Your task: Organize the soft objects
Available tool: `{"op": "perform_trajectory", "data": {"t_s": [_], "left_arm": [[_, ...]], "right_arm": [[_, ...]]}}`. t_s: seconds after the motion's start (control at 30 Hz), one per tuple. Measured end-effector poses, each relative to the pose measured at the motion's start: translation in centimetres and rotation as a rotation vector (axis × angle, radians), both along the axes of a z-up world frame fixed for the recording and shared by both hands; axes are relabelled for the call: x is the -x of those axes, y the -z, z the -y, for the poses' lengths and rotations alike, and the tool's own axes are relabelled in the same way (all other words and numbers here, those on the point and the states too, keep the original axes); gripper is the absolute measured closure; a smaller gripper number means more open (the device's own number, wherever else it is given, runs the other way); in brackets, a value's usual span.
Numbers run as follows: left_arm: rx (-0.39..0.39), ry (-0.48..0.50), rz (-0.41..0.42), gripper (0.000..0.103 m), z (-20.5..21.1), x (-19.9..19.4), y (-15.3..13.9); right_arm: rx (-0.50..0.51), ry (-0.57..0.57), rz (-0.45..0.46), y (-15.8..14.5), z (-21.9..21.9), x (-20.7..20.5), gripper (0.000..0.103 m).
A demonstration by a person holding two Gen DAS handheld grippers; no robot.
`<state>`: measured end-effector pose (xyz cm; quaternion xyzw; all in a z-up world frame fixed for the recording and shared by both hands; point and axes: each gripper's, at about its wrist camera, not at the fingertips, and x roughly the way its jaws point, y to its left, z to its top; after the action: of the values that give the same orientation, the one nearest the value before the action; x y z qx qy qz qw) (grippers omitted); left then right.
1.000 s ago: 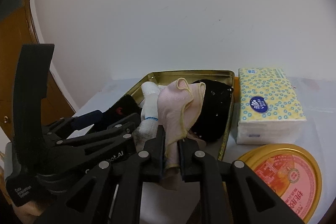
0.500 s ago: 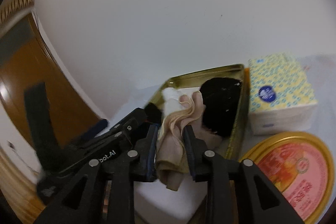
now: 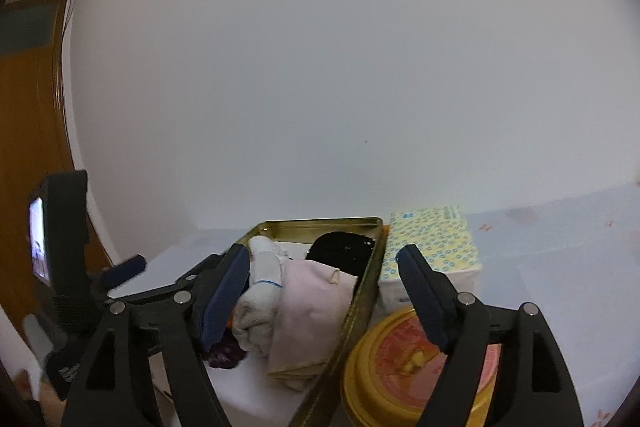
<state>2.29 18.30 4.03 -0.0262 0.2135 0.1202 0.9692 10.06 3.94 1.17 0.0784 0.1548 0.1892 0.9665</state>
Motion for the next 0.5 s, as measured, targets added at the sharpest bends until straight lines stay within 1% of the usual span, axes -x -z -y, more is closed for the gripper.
{"op": "perform_trajectory", "data": {"t_s": [0.17, 0.2, 0.23, 0.37, 0.5], "left_arm": [[0.010, -0.020, 0.043, 0.000, -0.1, 1.3, 0.0], [0.011, -0.023, 0.052, 0.000, 0.0, 1.5, 0.0], [0.009, -0.026, 0.063, 0.000, 0.1, 1.9, 0.1], [-0.016, -0.012, 0.084, 0.000, 0.9, 3.1, 0.1], [-0.040, 0.003, 0.103, 0.000, 1.8, 3.9, 0.0]], "right_arm": [[0.001, 0.038, 0.049, -0.4, 0.7, 0.9, 0.024], [0.001, 0.045, 0.054, -0.5, 0.8, 1.1, 0.022], [0.002, 0.055, 0.060, -0.5, 0.9, 1.3, 0.019], [0.002, 0.071, 0.077, -0.4, 1.4, 2.3, 0.017], [0.024, 0.074, 0.093, -0.4, 1.2, 3.5, 0.017]]}}
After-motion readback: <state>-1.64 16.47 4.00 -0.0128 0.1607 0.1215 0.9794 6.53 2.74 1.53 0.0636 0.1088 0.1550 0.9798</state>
